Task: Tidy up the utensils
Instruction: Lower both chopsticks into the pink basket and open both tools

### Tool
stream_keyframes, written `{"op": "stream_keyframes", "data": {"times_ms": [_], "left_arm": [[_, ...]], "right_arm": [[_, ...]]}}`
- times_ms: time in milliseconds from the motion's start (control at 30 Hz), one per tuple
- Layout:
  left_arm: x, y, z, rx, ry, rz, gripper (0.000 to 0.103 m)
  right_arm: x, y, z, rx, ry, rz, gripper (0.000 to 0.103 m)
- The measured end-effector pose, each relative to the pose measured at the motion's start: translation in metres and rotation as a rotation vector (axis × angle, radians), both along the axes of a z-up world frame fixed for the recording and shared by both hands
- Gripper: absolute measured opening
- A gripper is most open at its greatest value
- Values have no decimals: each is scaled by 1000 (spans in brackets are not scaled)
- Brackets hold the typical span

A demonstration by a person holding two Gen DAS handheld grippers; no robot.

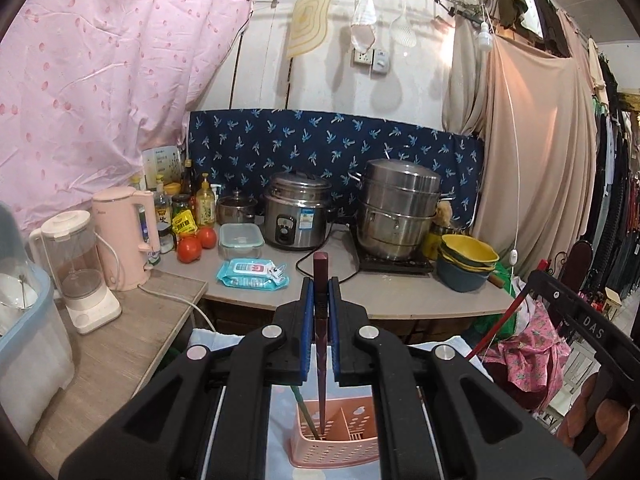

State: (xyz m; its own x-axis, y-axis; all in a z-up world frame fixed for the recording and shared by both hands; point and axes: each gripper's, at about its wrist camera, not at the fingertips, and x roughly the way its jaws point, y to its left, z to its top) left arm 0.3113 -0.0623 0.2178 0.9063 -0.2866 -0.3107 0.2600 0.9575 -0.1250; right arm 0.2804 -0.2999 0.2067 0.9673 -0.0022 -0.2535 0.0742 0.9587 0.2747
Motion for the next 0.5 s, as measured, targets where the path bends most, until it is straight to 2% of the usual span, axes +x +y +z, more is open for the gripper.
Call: {"op": "stream_keyframes", "data": {"times_ms": [500], "left_arm": [[36,-2,-50,5,117,6,7]], "right_arm": [[51,8,-72,-7,179,33,8]]}}
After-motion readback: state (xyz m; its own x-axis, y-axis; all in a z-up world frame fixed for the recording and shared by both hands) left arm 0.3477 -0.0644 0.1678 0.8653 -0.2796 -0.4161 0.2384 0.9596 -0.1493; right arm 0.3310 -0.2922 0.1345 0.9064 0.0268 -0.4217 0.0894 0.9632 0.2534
